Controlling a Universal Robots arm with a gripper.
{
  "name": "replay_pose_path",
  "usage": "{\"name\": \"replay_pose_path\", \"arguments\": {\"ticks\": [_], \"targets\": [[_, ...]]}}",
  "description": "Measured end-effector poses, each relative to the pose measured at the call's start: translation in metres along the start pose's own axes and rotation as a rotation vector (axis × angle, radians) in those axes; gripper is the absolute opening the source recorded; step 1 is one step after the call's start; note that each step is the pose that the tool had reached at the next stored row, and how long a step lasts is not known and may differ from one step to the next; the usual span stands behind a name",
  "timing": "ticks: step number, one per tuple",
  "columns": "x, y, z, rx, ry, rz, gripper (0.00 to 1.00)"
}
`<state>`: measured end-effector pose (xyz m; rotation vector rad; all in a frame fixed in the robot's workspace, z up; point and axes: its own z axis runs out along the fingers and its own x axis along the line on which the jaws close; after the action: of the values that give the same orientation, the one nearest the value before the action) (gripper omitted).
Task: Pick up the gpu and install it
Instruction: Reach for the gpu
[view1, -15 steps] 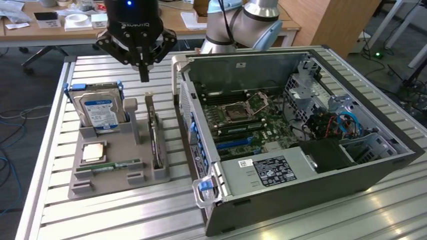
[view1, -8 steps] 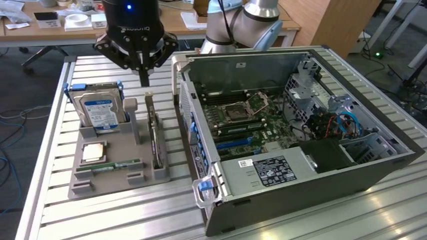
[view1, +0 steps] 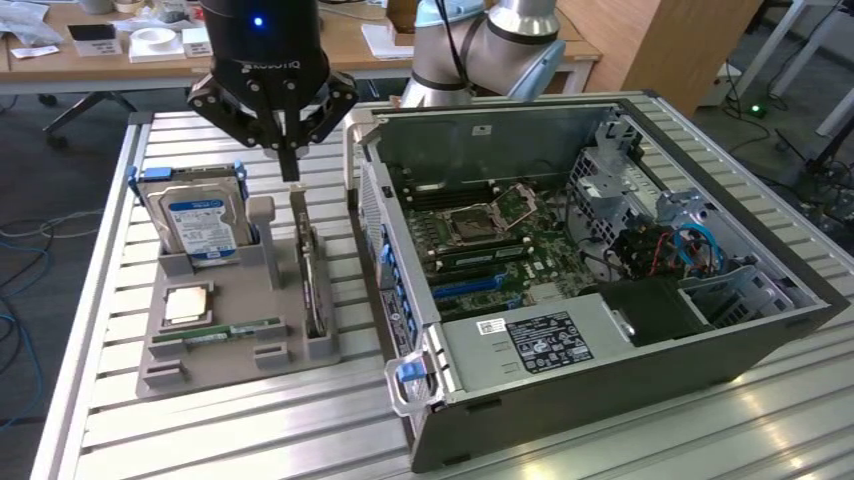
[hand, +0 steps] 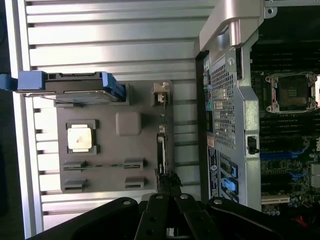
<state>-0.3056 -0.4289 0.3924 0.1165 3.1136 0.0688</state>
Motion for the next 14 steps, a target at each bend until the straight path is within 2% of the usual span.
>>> {"name": "replay_pose_path", "arguments": {"ticks": [14], "targets": [[0.0068,-0.0019,0.0000,0.0000,0.0000,0.000,0.11]]}}
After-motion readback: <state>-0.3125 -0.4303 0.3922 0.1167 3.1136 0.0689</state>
